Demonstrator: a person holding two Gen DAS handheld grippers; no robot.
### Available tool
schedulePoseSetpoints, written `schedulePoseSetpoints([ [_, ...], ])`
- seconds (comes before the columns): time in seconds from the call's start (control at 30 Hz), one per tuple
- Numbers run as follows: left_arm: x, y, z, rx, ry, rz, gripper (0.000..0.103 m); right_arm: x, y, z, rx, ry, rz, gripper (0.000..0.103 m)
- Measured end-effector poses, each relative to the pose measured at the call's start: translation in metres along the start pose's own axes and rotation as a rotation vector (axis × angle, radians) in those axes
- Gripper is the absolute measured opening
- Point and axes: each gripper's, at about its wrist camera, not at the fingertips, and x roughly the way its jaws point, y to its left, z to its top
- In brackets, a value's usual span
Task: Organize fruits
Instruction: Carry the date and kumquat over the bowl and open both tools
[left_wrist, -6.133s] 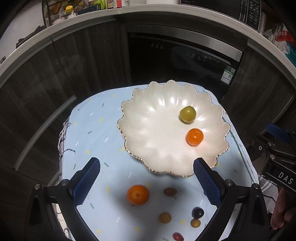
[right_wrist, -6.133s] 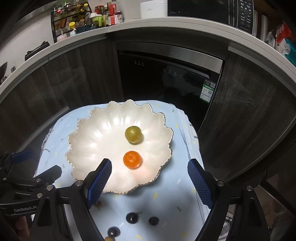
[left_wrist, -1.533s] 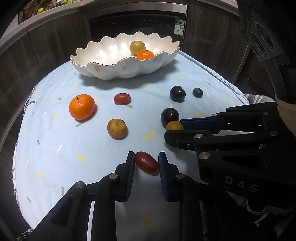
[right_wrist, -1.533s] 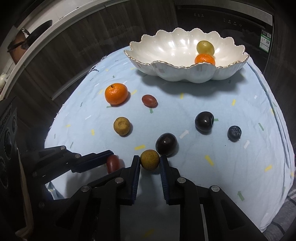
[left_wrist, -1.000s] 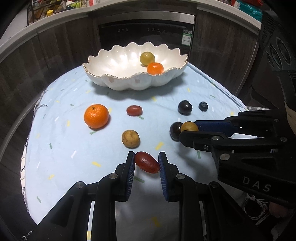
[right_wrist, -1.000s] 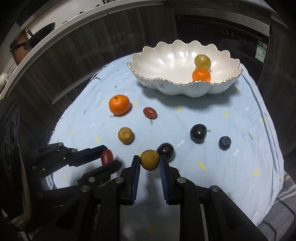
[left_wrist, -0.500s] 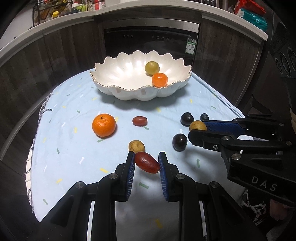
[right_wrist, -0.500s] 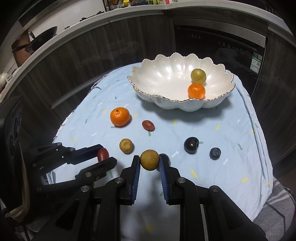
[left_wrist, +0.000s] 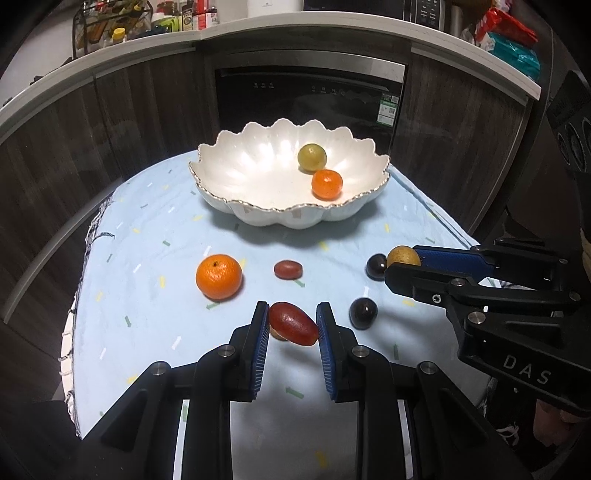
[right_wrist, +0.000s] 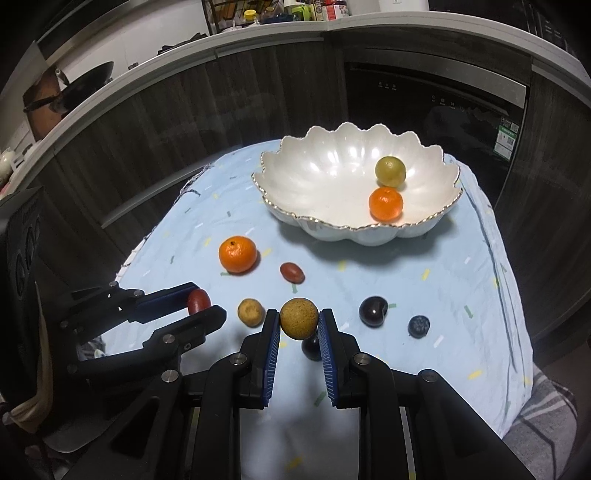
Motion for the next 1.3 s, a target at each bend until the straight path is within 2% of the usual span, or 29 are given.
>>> schedulePoseSetpoints([
  [0.97,0.011,0.024,0.088,-0.048,-0.088,0.015,0.026,-0.009,-0.032,0.074,0.036,-0.123,-0.071,0.023],
  [1.3,0.027,0.037,0.118,-0.037,-0.096,0.023,0.027,0.005,-0.045,0.094,0.069,-0.118,-0.100,0.023],
])
